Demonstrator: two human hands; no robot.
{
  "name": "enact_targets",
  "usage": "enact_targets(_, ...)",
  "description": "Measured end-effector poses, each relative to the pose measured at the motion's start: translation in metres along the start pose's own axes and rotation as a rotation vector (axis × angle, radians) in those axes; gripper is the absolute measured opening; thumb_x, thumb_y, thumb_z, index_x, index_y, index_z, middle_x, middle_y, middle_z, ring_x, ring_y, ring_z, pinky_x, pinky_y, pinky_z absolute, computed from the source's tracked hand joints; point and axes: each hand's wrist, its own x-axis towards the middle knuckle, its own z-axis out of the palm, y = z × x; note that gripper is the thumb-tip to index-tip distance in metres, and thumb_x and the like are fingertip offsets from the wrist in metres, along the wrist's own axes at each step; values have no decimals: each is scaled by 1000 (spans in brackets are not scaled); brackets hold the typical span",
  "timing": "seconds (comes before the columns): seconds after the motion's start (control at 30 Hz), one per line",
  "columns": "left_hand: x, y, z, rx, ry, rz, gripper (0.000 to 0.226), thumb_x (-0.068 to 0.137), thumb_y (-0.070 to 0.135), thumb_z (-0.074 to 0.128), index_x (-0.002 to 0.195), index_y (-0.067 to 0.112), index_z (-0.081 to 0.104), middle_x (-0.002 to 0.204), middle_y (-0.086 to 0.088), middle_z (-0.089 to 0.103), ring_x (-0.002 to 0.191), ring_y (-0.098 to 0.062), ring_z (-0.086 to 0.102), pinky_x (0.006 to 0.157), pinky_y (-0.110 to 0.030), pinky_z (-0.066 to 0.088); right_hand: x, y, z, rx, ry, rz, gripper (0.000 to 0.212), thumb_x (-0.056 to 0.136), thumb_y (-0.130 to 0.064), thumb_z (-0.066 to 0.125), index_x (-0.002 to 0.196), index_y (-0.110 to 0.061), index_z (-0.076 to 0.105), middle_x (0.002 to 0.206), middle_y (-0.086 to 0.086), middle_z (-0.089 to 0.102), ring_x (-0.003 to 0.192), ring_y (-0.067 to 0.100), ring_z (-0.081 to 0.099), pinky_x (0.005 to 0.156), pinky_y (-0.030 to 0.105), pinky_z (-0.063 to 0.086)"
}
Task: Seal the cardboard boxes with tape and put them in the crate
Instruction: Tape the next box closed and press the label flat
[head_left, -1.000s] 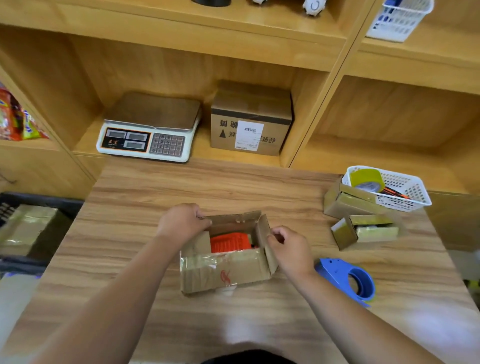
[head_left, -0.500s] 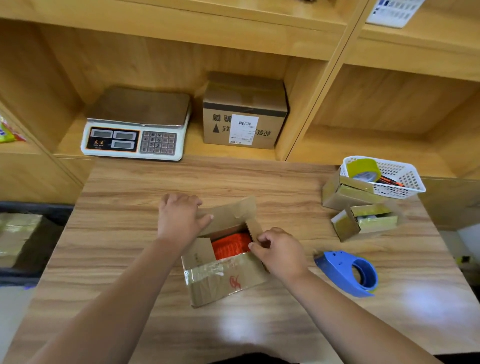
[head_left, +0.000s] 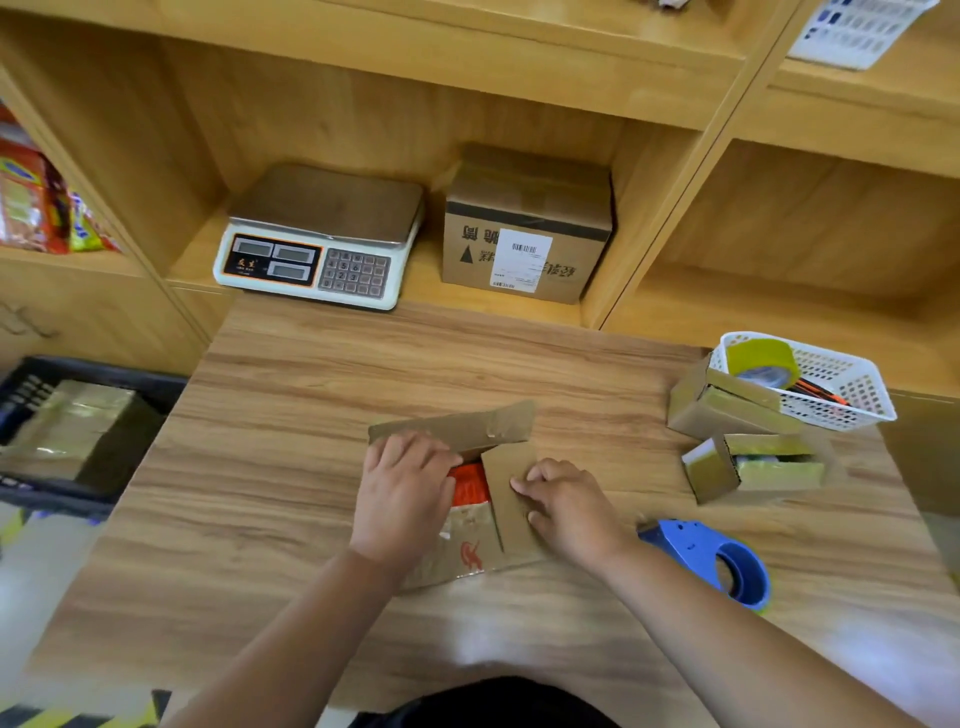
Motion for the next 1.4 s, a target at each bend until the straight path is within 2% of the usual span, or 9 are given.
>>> enact_targets(0.13, -11, 18, 4, -34, -171, -86, 19, 68, 32, 67, 84, 23, 72, 87, 9, 67, 92, -17, 51, 79, -29, 30, -3, 9, 0, -62, -28, -42, 54, 86, -29, 60, 138, -33, 46, 122, -6, 48, 115, 18, 39, 95, 28, 28)
enact_targets(0.33, -37, 47, 11, 41, -548, -184, 64, 52, 49, 74, 109, 22, 69, 107, 6, 67, 110, -17, 58, 94, -33, 43, -16, 7, 1, -1, 178, -59, 68, 83, -56, 53, 143, -28, 39, 135, -8, 41, 124, 13, 32, 103, 28, 24)
enact_targets(0.43, -41, 53, 13, 122, -524, -182, 68, 55, 48, 73, 115, 18, 67, 110, 3, 67, 110, -17, 59, 96, -33, 44, -18, -2, 0, -2, 193, -21, 87, 74, -72, 44, 146, -26, 29, 140, -9, 34, 128, 13, 25, 105, 31, 22)
enact_targets(0.57, -37, 56, 25, 108, -600, -171, 76, 76, 47, 52, 143, 17, 34, 141, 0, 40, 136, -20, 27, 114, -35, 12, -19, 0, -1, 288, 217, 27, 78, 78, -45, 61, 146, -24, 29, 139, -9, 35, 125, 10, 38, 105, 26, 32)
enact_targets(0.73, -20, 78, 41, 116, -682, -145, 87, 78, 46, 57, 149, 14, 17, 146, -4, 28, 136, -24, 21, 115, -39, 8, -32, 24, -12, 424, 260, 27, 62, 83, -35, 60, 141, -32, 37, 133, -18, 37, 95, -4, 48, 83, 17, 37)
enact_targets(0.87, -14, 87, 46, 159, -710, -150, 85, 79, 35, 64, 147, 10, 19, 134, -8, 34, 125, -28, 32, 111, -41, 20, -38, 39, -21, 180, 306, -136, 48, 90, -36, 58, 136, -26, 50, 146, -7, 38, 127, 12, 38, 104, 31, 34)
enact_targets(1.07, -13, 86, 38, 250, -645, -37, 72, 78, 14, 57, 142, 10, 25, 125, -10, 36, 119, -31, 36, 117, -46, 13, -28, 43, -45, -202, 349, -492, 26, 77, -37, 76, 94, -18, 75, 119, 3, 66, 119, 26, 57, 92, 45, 46)
enact_targets(1.27, -24, 71, 28, 208, -600, 107, 66, 75, 17, 64, 134, 14, 33, 122, -6, 36, 119, -25, 36, 116, -41, -9, -29, 57, -51, -215, 260, -614, 33, 69, -21, 64, 99, -16, 73, 120, 3, 65, 128, 26, 50, 104, 47, 37)
enact_targets(1.4, -27, 64, 19, 226, -573, 191, 69, 72, 24, 70, 133, 17, 38, 120, -4, 44, 116, -25, 43, 118, -44, 0, -22, 56, -50, -309, 272, -745, 24, 80, -34, 69, 96, -17, 72, 113, 1, 68, 122, 23, 55, 103, 49, 40)
